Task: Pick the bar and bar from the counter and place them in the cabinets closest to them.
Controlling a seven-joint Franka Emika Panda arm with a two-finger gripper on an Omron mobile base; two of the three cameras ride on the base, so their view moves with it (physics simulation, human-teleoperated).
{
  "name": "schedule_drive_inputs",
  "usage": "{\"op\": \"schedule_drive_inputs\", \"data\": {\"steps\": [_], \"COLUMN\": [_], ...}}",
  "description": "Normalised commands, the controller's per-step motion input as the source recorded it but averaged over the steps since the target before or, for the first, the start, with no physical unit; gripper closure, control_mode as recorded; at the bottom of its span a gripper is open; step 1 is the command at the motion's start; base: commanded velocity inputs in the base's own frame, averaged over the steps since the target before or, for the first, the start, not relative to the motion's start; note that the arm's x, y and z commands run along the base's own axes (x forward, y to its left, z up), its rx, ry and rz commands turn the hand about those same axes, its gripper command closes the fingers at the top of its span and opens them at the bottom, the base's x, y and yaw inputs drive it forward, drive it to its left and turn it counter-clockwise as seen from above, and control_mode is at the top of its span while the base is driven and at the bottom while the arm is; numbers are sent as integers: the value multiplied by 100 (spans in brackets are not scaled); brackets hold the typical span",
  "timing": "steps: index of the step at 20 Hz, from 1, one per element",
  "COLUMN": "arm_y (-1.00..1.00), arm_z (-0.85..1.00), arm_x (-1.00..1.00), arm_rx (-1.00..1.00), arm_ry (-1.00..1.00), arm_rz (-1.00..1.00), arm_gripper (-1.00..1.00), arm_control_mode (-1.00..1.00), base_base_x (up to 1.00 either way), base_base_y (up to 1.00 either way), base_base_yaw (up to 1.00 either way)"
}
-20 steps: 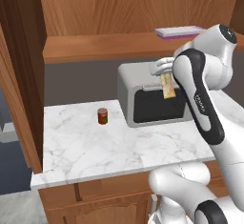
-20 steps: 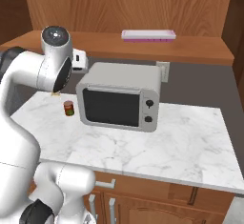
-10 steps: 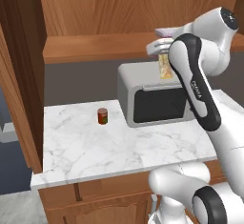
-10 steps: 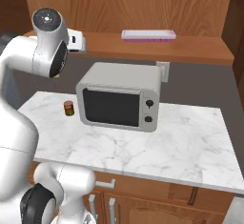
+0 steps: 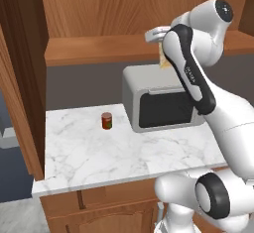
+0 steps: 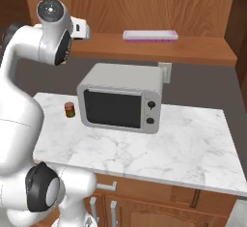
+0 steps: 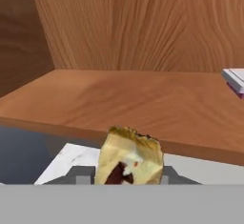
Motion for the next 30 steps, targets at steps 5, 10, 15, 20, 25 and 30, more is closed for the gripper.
{"op": "schedule_drive_inputs", "data": {"steps": [5,10,15,20,25,30], "arm_y": [0,0,0,-4,-1,0], "arm_z": [24,24,4,-30,-28,-2], "arm_x": [59,63,52,21,31,58], "arm_rx": [4,8,8,3,2,7], "arm_ry": [-1,0,-1,0,-4,-10], "arm_rz": [-6,-9,-10,-9,-7,-10], "arm_gripper": [100,100,100,100,100,100], "arm_control_mode": [-100,-100,-100,-100,-100,-100], "base_base_x": [0,0,0,0,0,0], "base_base_y": [0,0,0,0,0,0], "base_base_yaw": [0,0,0,0,0,0]}}
